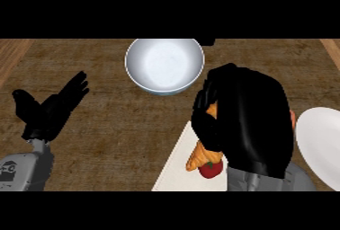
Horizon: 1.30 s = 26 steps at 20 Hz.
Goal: Pick the croissant from the plate and place it in the bowl
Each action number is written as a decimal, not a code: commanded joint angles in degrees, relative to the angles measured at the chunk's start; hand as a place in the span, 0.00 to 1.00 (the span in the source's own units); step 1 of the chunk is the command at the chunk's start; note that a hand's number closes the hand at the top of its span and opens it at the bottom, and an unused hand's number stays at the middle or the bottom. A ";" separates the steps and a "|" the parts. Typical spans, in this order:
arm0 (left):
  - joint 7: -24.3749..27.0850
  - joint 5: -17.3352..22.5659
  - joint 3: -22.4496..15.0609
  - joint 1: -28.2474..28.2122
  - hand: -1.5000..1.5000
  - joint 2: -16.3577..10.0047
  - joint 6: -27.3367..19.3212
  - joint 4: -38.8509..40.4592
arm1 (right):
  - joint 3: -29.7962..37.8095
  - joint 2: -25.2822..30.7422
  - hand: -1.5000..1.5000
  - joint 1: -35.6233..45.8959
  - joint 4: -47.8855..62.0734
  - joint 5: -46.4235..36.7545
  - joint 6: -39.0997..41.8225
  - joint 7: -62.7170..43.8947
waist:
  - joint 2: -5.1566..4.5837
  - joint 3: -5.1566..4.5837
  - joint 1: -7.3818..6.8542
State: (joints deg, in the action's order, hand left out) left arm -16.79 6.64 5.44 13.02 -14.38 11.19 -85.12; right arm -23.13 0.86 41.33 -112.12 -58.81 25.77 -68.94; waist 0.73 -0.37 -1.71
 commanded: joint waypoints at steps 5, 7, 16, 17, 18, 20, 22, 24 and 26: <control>0.84 -0.22 -0.29 0.49 0.50 -0.14 0.93 1.43 | 4.24 -0.82 1.00 19.14 16.14 4.10 -2.50 -16.21 | -0.63 0.05 -1.68; -0.93 -0.58 -1.90 2.59 0.50 1.61 -0.28 -0.21 | 6.22 -0.82 1.00 23.21 21.52 3.34 -5.60 -15.23 | -0.72 0.11 -1.86; 1.54 -1.19 0.07 3.42 0.50 0.00 0.06 3.22 | 13.90 -0.83 1.00 33.81 43.60 3.46 -13.34 -8.97 | -1.35 0.17 -1.34; 2.84 -2.00 -1.18 2.47 0.50 1.22 -0.26 2.70 | 14.81 -0.83 1.00 33.38 47.23 1.18 -16.94 -6.32 | -1.69 0.16 -1.82; 0.13 -0.71 -0.43 4.41 0.50 1.05 -0.59 1.74 | 15.45 -0.83 1.00 34.25 49.49 1.04 -17.68 -6.08 | -1.57 0.20 -1.85; 0.70 -0.01 0.17 3.03 0.50 -0.63 1.58 2.02 | 16.55 -0.83 1.00 32.78 53.45 -0.32 -21.47 -3.09 | -1.63 0.23 -1.77; -0.08 0.57 0.45 2.86 0.50 -0.60 1.34 0.11 | 20.40 -0.83 1.00 34.02 58.03 -1.01 -24.47 0.54 | -1.76 0.27 -2.09; 0.00 -0.10 -0.05 3.09 0.50 0.78 0.00 0.64 | 21.59 -0.83 1.00 35.29 62.50 -0.20 -28.09 3.52 | -1.76 0.27 -1.80; -1.18 -0.58 -0.78 2.52 0.50 0.86 -0.34 -1.23 | 24.64 -0.83 1.00 34.85 67.92 0.50 -30.97 7.28 | -2.07 0.29 -2.64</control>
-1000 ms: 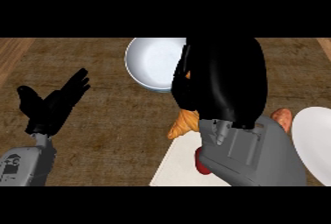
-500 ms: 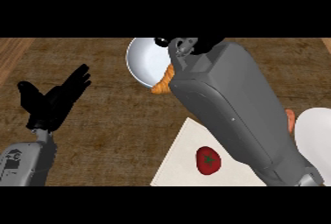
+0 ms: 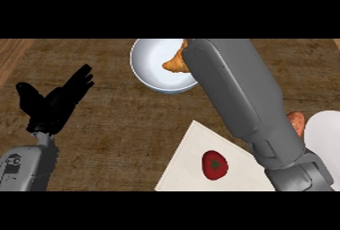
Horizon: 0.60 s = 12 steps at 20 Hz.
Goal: Pick the croissant from the plate and place it in the bowl
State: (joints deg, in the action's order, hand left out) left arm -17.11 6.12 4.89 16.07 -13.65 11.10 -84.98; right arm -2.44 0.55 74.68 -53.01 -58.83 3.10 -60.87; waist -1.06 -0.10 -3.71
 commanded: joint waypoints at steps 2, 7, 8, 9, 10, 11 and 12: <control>1.64 -0.07 -0.02 -1.03 0.50 0.62 0.18 0.59 | 6.95 0.21 1.00 0.79 11.73 2.32 -11.58 5.09 | -0.44 0.02 0.00; 1.47 0.24 0.19 0.50 0.50 -0.51 1.33 0.03 | 9.97 0.21 1.00 1.75 22.88 3.36 -17.54 11.81 | -0.91 0.02 -1.14; -1.73 -0.05 -0.55 1.87 0.50 0.57 -0.49 -1.28 | 11.31 1.74 1.00 1.92 24.15 4.46 -17.09 13.51 | -1.28 0.08 -1.94; -0.74 0.45 -0.65 1.69 0.50 0.27 0.75 -1.28 | 14.80 0.12 1.00 -0.76 21.16 6.98 -23.85 11.74 | -1.35 0.15 -1.65; -0.68 0.36 -0.84 1.69 0.50 0.41 0.86 -0.71 | 14.94 -0.49 1.00 -0.20 21.74 9.71 -26.28 11.00 | -1.27 0.12 -2.64; -0.26 -0.16 -0.75 3.26 0.50 0.31 0.55 0.34 | 16.35 -0.50 1.00 0.34 23.11 10.29 -27.10 12.17 | -1.82 0.10 -2.60; -0.13 -0.16 -1.16 1.74 0.50 1.32 0.11 0.19 | 18.31 -0.51 0.00 -0.82 22.73 11.85 -29.35 14.15 | -1.72 0.15 -2.39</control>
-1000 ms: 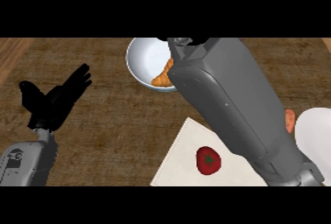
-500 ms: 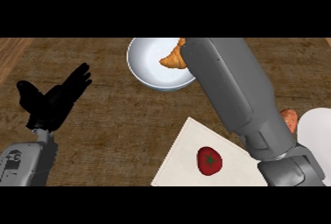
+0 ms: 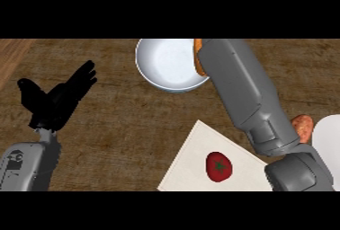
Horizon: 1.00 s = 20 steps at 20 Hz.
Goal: Pick the croissant from the plate and place it in the bowl
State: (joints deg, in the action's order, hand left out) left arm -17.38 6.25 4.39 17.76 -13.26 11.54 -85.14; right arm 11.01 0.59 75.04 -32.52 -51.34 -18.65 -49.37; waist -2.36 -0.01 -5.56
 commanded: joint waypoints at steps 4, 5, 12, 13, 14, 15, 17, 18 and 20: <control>0.09 -0.15 -0.69 0.10 0.50 0.47 0.41 0.39 | 7.86 -0.14 0.00 -0.17 4.94 6.47 -12.56 9.44 | -0.46 0.03 -0.64; 0.10 -0.50 -1.79 0.01 0.50 1.53 0.00 -0.90 | 7.85 -0.13 0.00 -0.51 5.27 6.47 -14.02 12.00 | -0.55 0.06 -1.11; -0.35 -1.29 -0.93 2.12 0.50 0.64 -0.74 -0.02 | 8.73 2.08 0.00 1.08 10.43 5.47 -21.32 19.74 | -0.25 0.01 -0.25; 0.56 0.14 0.26 -0.30 0.50 -0.27 0.76 0.00 | 8.29 2.04 0.00 1.61 11.24 4.22 -23.95 19.02 | 0.06 -0.05 -0.44; -0.11 0.53 -0.38 -1.26 0.50 0.17 1.06 -1.52 | 8.28 0.94 0.00 2.09 12.18 3.63 -26.69 18.12 | 0.13 -0.05 -1.04; 0.53 -0.16 0.37 -0.95 0.50 -0.10 0.30 0.19 | 8.86 3.13 0.00 2.05 12.28 3.89 -26.70 18.71 | 0.34 -0.04 0.38; -0.85 -0.86 -0.24 0.59 0.50 0.68 -1.03 -0.45 | 8.73 4.47 0.00 3.28 14.13 2.84 -28.14 17.92 | 0.51 -0.03 0.80; 1.13 -1.82 -0.56 -0.91 0.50 0.94 -0.98 0.96 | 8.48 2.46 0.00 2.29 13.72 2.50 -31.76 18.10 | 0.90 -0.04 1.83; 1.56 -0.96 1.64 -2.00 0.50 -0.43 -0.84 1.21 | 8.47 5.21 0.00 3.62 13.68 1.98 -31.30 16.99 | 1.40 -0.04 2.68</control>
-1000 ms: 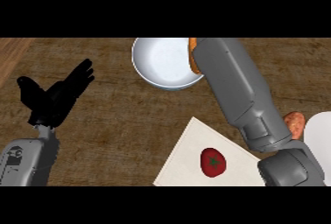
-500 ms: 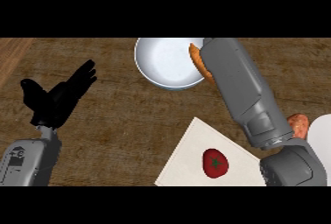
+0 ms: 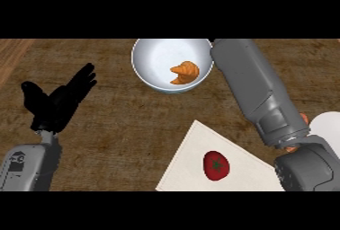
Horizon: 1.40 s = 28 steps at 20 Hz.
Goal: Pick the croissant from the plate and place it in the bowl
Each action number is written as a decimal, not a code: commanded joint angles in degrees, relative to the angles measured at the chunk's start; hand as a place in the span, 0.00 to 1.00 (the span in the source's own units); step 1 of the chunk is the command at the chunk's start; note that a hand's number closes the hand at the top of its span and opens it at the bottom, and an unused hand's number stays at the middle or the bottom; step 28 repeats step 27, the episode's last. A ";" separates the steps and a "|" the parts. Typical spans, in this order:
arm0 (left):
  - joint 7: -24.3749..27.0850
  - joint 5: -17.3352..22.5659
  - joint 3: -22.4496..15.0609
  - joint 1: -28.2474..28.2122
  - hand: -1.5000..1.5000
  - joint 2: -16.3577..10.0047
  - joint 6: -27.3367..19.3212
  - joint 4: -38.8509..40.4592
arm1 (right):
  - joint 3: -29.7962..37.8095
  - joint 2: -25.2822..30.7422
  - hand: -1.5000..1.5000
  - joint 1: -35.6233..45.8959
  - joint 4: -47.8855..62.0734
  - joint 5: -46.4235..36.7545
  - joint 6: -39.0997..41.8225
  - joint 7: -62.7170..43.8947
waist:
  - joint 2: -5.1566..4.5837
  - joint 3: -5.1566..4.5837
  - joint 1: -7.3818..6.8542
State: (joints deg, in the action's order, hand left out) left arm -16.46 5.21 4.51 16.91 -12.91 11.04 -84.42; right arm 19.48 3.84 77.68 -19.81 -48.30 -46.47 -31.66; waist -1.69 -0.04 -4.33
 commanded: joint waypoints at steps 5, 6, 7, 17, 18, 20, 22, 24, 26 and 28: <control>-1.55 1.51 3.44 -3.55 0.50 -2.31 0.22 -2.41 | -2.94 -0.39 0.00 -2.27 -5.22 -2.15 -2.72 -1.40 | 2.16 0.04 4.53; -2.54 0.95 2.86 -4.56 0.50 -1.13 -1.21 -3.82 | -4.50 -2.19 0.00 -5.54 -7.48 -2.57 -2.05 -0.87 | 2.34 0.05 4.97; -0.31 0.89 2.45 -6.76 0.50 -0.92 0.03 -3.20 | -6.58 -2.37 0.00 -4.05 -8.67 -4.33 0.45 -2.33 | 2.51 0.02 5.25; 2.27 1.00 4.06 -9.73 0.50 -1.68 0.60 -2.54 | -20.79 -3.82 0.00 -14.26 -37.60 4.91 10.90 -1.98 | 3.73 0.09 6.69; 1.23 -0.25 3.60 -7.44 0.50 -0.87 -1.17 -0.18 | -24.62 -3.83 0.00 -14.52 -39.29 7.73 11.69 -3.14 | 4.06 0.09 7.02; 0.81 0.76 4.59 -7.22 0.50 -1.95 -0.24 0.02 | -27.07 -3.83 0.00 -19.73 -46.75 10.46 11.73 -3.79 | 4.14 0.16 7.97; -0.35 1.99 4.87 -8.13 0.50 -2.52 0.74 -1.99 | -30.67 -3.84 0.00 -22.81 -53.36 12.38 10.28 -6.31 | 4.52 0.23 7.22; 0.16 0.69 3.81 -7.97 0.50 -1.47 -0.28 -1.80 | -35.15 -3.84 0.00 -27.58 -60.81 13.54 9.30 -7.61 | 4.23 0.23 7.87; 0.50 0.59 4.88 -6.80 0.50 -1.89 -0.92 -0.18 | -41.08 -3.84 1.00 -32.19 -66.76 10.58 7.95 -11.28 | 3.98 0.11 8.71; 0.71 0.06 4.08 -6.74 0.50 -1.50 -0.79 0.44 | -43.66 -3.84 1.00 -31.85 -69.32 9.57 9.58 -13.79 | 4.27 0.04 9.40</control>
